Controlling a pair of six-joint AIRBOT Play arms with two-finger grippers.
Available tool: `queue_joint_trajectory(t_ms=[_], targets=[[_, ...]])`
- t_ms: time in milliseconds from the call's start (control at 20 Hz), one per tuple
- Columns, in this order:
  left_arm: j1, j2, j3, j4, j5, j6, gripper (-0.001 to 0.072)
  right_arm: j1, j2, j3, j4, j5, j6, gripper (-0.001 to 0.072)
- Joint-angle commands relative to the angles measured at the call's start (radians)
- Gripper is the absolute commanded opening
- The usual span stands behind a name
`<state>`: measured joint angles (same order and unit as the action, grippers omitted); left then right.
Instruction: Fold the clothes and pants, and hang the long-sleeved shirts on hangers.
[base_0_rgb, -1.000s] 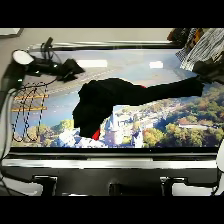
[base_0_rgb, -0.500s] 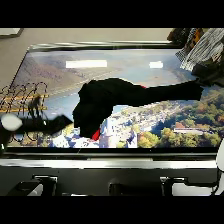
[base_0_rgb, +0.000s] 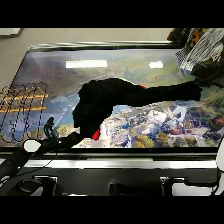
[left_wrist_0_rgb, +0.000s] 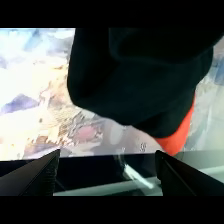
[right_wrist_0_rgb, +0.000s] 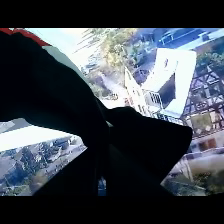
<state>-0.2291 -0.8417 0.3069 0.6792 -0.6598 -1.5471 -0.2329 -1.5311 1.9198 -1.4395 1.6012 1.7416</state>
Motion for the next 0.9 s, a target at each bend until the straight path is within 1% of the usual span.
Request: queue_joint_trajectory(t_ms=[0, 50, 200, 350, 400, 450, 550, 600, 650, 700, 750, 800, 850], targets=[[-0.044, -0.063, 0.0, -0.174, 0.133, 0.117, 0.0718, 0.0, 0.0, 0.0, 0.011, 0.005, 0.002, 0.0031], [-0.047, -0.078, 0.013, -0.183, 0.143, 0.135, 0.0718, 0.0, 0.0, 0.0, 0.015, 0.005, 0.002, 0.0031], [-0.047, -0.136, 0.042, -0.183, 0.18, 0.134, 0.0717, 0.0, 0.0, 0.0, 0.016, 0.005, 0.002, 0.0031], [-0.047, -0.196, 0.064, -0.183, 0.172, 0.134, 0.0712, 0.0, 0.0, 0.0, 0.016, 0.005, 0.002, 0.0031], [-0.047, -0.211, 0.071, -0.183, 0.172, 0.134, 0.0665, 0.0, 0.0, 0.0, 0.018, 0.005, 0.003, 0.0031], [-0.047, -0.221, 0.079, -0.183, 0.172, 0.134, 0.0494, 0.0, 0.0, 0.0, 0.021, 0.004, 0.014, 0.0031], [-0.047, -0.226, 0.095, -0.183, 0.161, 0.135, 0.0052, 0.0, 0.0, 0.0, 0.066, -0.008, 0.047, 0.0031], [-0.047, -0.224, 0.115, -0.182, 0.145, 0.157, 0.0031, 0.002, -0.001, 0.0, 0.1, -0.014, 0.047, 0.0031], [-0.047, -0.223, 0.146, -0.182, 0.122, 0.182, 0.003, 0.009, -0.002, 0.0, 0.147, -0.023, 0.047, 0.0031], [-0.043, -0.223, 0.19, -0.178, 0.079, 0.219, 0.0029, 0.019, -0.002, 0.0, 0.185, -0.041, 0.038, 0.0031], [-0.027, -0.223, 0.257, -0.148, 0.028, 0.238, 0.0028, 0.035, -0.002, 0.0, 0.216, -0.061, 0.015, 0.0031], [-0.003, -0.223, 0.341, -0.098, -0.014, 0.233, 0.0028, 0.052, -0.002, 0.0, 0.234, -0.082, -0.009, 0.0031], [0.024, -0.223, 0.431, -0.046, -0.042, 0.204, 0.0027, 0.071, 0.0, 0.001, 0.242, -0.118, -0.025, 0.0031]])
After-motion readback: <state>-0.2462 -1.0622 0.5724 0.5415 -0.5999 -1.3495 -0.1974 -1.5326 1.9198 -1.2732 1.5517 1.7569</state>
